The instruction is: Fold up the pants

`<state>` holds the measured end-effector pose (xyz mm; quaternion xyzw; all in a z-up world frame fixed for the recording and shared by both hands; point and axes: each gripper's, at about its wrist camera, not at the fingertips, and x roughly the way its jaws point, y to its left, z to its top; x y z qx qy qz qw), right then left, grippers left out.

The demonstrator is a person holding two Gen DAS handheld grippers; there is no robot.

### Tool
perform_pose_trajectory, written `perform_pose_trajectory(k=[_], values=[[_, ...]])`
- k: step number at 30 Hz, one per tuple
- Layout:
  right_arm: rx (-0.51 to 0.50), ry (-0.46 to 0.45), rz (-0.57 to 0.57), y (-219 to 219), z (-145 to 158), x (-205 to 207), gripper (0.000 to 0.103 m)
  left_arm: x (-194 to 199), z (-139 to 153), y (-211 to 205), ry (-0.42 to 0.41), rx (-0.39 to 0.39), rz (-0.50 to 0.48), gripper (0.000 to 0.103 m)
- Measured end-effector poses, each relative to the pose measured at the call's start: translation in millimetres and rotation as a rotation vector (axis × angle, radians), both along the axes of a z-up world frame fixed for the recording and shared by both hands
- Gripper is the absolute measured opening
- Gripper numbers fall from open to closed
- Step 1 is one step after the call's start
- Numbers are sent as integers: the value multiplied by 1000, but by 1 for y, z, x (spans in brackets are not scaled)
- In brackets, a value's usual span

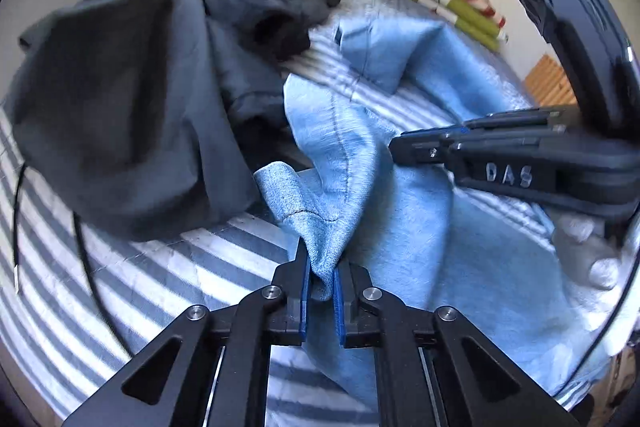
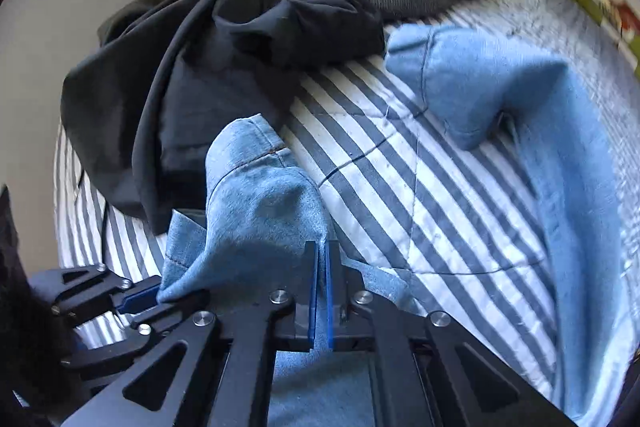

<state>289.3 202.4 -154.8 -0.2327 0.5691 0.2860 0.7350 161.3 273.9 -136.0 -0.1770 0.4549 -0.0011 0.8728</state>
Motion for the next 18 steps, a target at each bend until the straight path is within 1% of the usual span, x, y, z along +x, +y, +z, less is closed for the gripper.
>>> perform_pose_trajectory(k=[2,4,5,7,8,9,10,11,12,13,14,16,18], values=[[43,-14,11,-2,17,-9,3,-17,19,4,-41,-21,23,7],[114,-24,34,-3,42,-19,3,-37,42,6,-85,-9,38,7],[149,-35,53,-2,56,-26,3,-48,55,5,-110,9,46,7],[221,-84,108,4,86,-43,3,-69,78,2,-157,69,80,8],[254,-98,124,8,97,-49,3,-76,86,1,-171,103,108,13],[281,-112,133,12,103,-53,3,-82,91,1,-194,120,135,26],[280,-130,132,22,104,-53,3,-87,93,4,-198,140,162,41],[220,-181,123,32,98,-52,3,-88,92,10,-193,172,205,75],[159,-212,112,38,92,-50,12,-87,90,16,-192,181,232,86],[107,-222,87,42,84,-44,25,-86,85,24,-182,175,245,86],[97,-220,65,41,81,-38,28,-87,81,33,-161,163,247,86],[117,-186,26,27,80,-31,29,-80,70,47,-118,157,249,86],[135,-154,2,8,85,-33,29,-70,58,56,-79,165,243,85]])
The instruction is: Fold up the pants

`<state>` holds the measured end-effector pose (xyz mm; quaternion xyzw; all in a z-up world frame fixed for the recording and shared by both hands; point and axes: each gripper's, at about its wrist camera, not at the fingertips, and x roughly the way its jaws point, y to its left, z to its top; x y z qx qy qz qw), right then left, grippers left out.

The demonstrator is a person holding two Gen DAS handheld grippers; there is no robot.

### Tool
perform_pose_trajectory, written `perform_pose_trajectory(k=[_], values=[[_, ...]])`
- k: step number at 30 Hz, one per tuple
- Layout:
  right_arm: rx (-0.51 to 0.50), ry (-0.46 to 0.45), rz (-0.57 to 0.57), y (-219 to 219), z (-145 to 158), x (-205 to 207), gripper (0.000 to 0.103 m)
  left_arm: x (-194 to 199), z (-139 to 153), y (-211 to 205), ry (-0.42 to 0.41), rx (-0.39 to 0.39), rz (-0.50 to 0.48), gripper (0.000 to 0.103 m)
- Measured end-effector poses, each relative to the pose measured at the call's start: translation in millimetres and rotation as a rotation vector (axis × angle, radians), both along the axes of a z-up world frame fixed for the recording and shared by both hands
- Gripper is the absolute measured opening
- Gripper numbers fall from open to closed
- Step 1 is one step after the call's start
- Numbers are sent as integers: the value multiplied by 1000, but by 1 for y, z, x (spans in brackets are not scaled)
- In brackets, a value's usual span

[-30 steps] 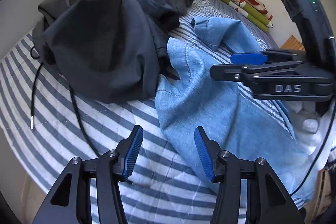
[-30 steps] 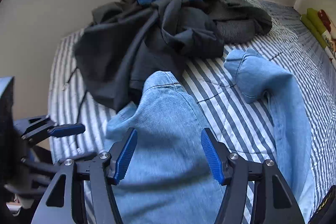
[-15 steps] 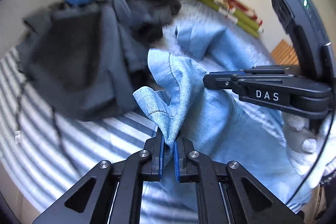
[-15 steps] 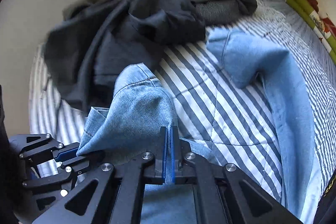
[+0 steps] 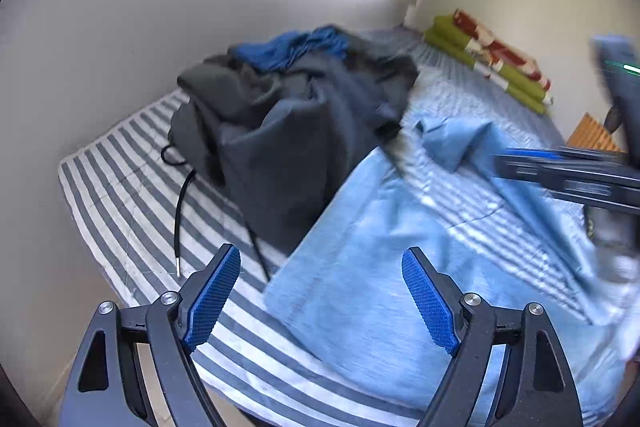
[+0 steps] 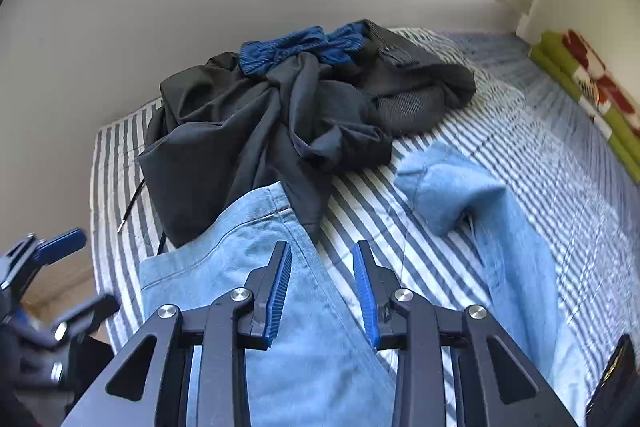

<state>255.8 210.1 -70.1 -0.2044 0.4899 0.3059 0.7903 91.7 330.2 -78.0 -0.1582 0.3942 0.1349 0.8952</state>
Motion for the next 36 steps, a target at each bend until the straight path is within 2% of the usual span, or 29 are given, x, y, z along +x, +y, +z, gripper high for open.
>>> perform_pose_trajectory(k=[4,8,12,15,16,17,18,19,20,21,26,27,29,30,31,34,36], values=[[-9,25,-31,-57,12,-27,29,3,-27,15,67,-81,-22,70],[-16,84,-101,-137,14,-71,31,0,-44,10,94,-102,-60,70],[-16,147,-197,-210,9,-127,38,-9,-60,8,141,-105,-38,71],[-30,204,-222,-245,-5,-172,40,-9,-74,6,174,-106,-38,70],[-46,220,-228,-251,-13,-183,40,-7,-80,6,185,-121,-47,65],[-62,232,-223,-254,-21,-193,40,-4,-86,4,198,-139,-56,42],[-77,237,-216,-253,-29,-199,40,-1,-90,1,215,-127,-50,31],[-88,234,-210,-252,-34,-205,40,0,-89,-1,207,-111,-44,28],[-106,227,-191,-246,-43,-209,40,2,-88,-2,198,-108,-44,20],[-119,225,-165,-240,-51,-213,40,4,-87,-3,199,-118,-39,17],[-275,137,-50,-205,-84,-224,40,10,-73,-5,190,-126,-39,14],[-290,100,-34,-201,-86,-227,40,12,-68,-6,190,-121,-43,13],[-318,86,-22,-200,-85,-229,39,13,-60,-7,186,-110,-43,13],[-322,86,-28,-200,-83,-229,27,15,-54,-9,179,-103,-47,13],[-327,93,-29,-200,-83,-228,9,16,-49,-10,175,-96,-52,13],[-320,81,-43,-205,-67,-227,3,19,-26,-18,154,-58,-70,13],[-249,103,-57,-212,-47,-226,2,17,-10,-21,144,-12,-85,13]])
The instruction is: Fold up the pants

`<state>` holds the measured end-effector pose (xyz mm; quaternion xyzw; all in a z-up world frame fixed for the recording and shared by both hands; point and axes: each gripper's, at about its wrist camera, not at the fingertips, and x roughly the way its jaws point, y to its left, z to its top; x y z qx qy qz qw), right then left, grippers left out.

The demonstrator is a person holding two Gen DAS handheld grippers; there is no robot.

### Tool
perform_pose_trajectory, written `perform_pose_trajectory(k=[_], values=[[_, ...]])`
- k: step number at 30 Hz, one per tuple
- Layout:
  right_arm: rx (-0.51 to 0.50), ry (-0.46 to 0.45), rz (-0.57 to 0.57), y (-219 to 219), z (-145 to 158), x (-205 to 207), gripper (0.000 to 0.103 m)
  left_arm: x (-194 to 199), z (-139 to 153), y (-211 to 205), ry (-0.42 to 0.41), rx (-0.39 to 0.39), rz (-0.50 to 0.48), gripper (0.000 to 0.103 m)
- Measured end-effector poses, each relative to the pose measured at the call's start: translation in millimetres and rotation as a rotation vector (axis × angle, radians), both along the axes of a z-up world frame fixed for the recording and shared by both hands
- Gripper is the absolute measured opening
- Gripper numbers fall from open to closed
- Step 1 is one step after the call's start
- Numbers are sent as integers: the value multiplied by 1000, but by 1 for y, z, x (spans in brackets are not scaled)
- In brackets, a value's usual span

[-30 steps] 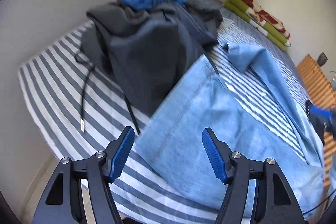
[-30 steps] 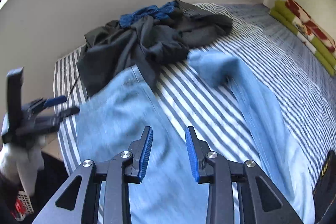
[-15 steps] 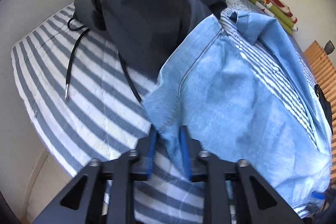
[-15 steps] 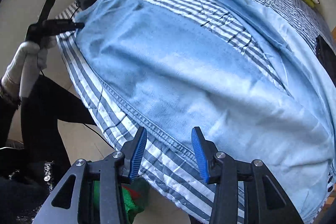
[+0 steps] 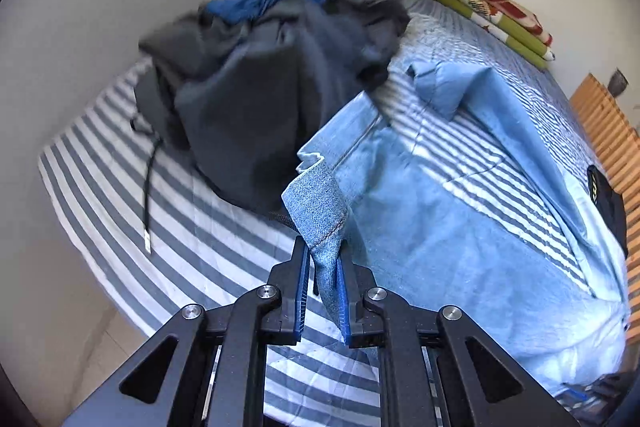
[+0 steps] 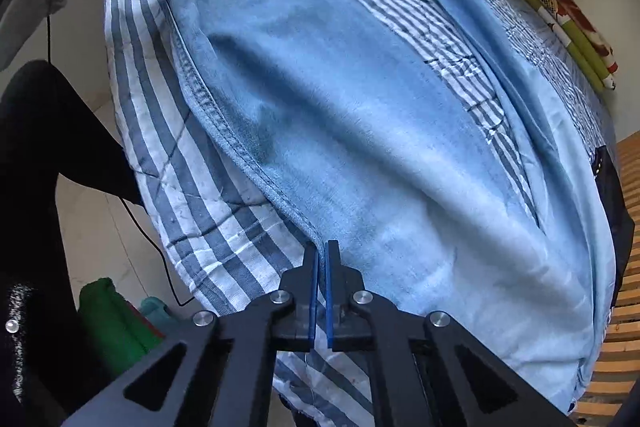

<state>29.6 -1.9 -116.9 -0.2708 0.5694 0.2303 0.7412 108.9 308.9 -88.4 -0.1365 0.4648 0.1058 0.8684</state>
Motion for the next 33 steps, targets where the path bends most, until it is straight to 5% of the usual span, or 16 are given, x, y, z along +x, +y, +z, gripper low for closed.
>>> perform_pose_trajectory(k=[4,5,7,9,15,22,27,33], values=[[162,107,29,-5,36,-9,6,-11,23,-2,-6,86,12,20],[179,142,81,-4,39,-17,10,-12,26,-3,1,102,17,29],[155,135,108,-2,38,-25,32,-11,34,-6,-11,138,16,39],[160,117,80,-6,37,-23,39,-10,41,-11,-18,171,11,39],[283,43,-136,-61,61,22,39,12,61,-29,-68,127,-54,41],[251,-120,-389,-143,96,84,39,80,70,-64,-86,37,-153,41],[199,-187,-446,-177,106,139,42,151,66,-95,-71,18,-208,56],[180,-125,-433,-171,71,179,43,233,30,-101,-3,91,-250,66]])
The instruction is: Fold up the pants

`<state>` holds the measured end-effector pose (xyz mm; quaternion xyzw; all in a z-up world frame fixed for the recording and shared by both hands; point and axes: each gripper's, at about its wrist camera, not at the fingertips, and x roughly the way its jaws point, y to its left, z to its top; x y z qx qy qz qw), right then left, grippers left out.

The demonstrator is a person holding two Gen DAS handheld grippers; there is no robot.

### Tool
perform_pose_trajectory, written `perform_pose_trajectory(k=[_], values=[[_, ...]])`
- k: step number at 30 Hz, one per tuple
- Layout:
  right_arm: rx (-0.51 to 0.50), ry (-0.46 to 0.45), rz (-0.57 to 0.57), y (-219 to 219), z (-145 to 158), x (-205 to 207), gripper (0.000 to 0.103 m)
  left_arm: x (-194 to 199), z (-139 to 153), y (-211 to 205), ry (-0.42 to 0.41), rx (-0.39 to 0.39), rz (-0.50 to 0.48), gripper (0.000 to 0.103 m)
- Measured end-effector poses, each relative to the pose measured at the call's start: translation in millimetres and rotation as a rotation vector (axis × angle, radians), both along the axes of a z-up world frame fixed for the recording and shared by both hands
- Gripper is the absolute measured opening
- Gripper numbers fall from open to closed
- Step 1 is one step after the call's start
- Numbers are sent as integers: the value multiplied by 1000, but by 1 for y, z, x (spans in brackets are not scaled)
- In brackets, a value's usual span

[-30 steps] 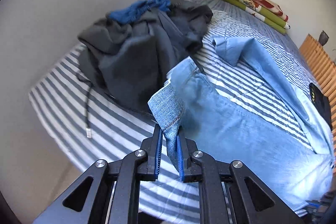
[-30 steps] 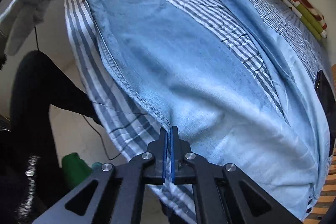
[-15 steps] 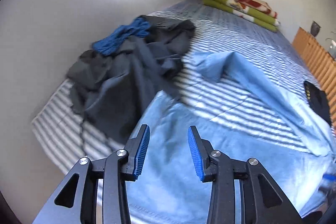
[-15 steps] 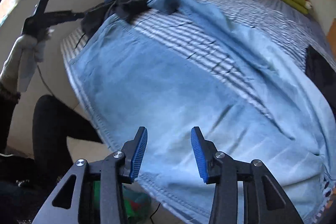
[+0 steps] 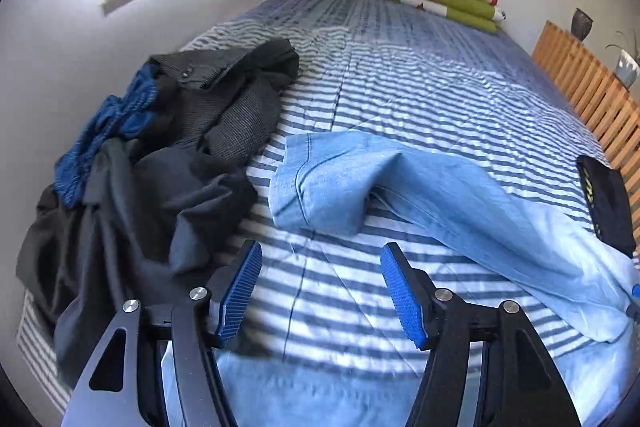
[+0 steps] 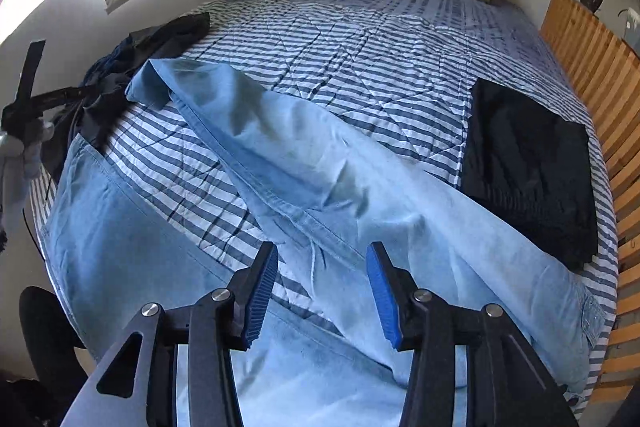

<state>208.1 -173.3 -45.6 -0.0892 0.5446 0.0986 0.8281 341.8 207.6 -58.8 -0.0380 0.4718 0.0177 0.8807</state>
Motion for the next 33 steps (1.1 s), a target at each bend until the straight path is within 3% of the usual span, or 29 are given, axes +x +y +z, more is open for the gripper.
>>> perform_pose_trajectory(k=[6,11,13,14,15,16,18,23,26,29,31,33], values=[[-51,35,134,42,-44,25,47,47,-54,17,95,-42,18,67],[-133,45,228,77,-76,43,47,67,-79,23,99,-56,37,67],[-162,46,261,88,-85,47,47,74,-82,23,89,-70,31,47],[-183,49,273,93,-90,49,47,78,-83,23,94,-72,28,30],[-203,39,279,97,-91,50,39,80,-83,22,99,-76,22,23],[-217,32,281,99,-92,51,19,82,-82,21,97,-71,16,19],[-226,39,262,100,-90,54,1,84,-72,17,91,-35,-5,11],[-233,-39,245,95,-55,43,1,73,-32,18,76,2,-61,9],[-172,-65,242,92,-23,27,1,49,-2,23,71,33,-124,10],[-100,-69,255,90,1,2,1,13,17,36,107,28,-196,12],[-52,-39,272,91,6,-20,1,-11,17,48,163,-5,-248,26],[6,35,329,97,-5,-43,2,-30,16,64,192,28,-221,70]])
